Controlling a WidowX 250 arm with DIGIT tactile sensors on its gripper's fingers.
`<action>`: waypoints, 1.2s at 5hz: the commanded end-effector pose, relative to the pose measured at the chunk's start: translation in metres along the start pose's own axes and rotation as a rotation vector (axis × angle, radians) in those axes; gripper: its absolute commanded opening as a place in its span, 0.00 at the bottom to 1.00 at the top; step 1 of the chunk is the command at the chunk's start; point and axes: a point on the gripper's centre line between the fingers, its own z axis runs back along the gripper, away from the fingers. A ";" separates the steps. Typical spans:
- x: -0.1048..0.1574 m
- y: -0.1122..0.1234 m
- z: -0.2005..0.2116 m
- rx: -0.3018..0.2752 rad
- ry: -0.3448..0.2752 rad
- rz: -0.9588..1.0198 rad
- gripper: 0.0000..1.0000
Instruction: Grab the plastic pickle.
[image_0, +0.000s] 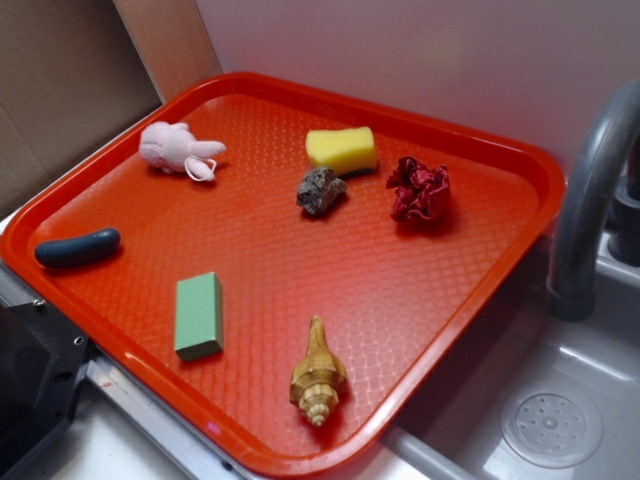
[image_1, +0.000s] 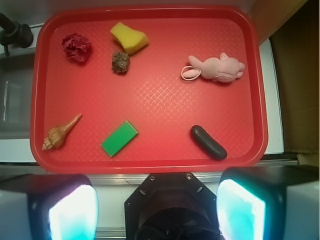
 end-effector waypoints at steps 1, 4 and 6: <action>0.000 0.000 0.000 0.000 0.000 0.000 1.00; 0.009 0.097 -0.141 -0.055 0.060 -0.255 1.00; -0.004 0.116 -0.144 0.138 0.045 -0.037 1.00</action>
